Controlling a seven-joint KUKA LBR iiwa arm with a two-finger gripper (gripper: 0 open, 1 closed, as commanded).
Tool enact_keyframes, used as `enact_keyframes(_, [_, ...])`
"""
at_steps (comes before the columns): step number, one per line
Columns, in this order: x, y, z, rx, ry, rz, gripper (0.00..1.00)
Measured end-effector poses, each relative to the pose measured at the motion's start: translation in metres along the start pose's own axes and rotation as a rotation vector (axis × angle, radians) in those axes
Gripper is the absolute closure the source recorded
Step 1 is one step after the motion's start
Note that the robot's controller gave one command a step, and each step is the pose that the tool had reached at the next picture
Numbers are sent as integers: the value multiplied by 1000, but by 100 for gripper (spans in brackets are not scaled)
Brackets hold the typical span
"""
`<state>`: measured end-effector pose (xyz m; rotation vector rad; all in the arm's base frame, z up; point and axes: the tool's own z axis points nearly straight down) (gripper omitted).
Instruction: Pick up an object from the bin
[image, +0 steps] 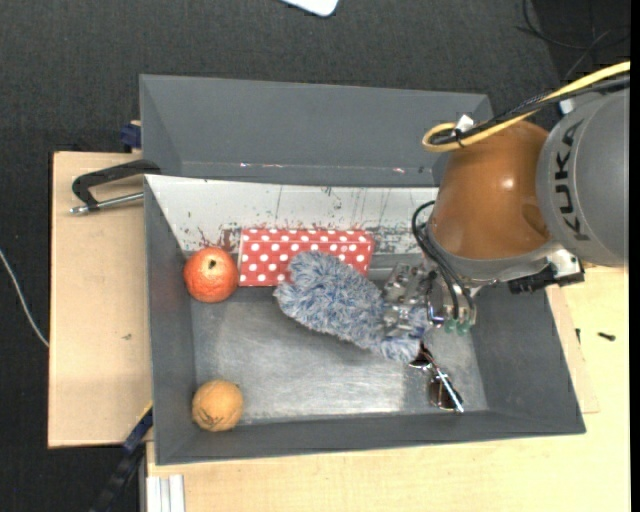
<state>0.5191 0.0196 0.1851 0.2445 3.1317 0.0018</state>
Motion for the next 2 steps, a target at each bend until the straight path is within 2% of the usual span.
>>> enact_keyframes(1, [-1, -2, 5, 0, 1, 7, 100])
enact_keyframes(2, [-10, -1, -30, -1, -3, 1, 100])
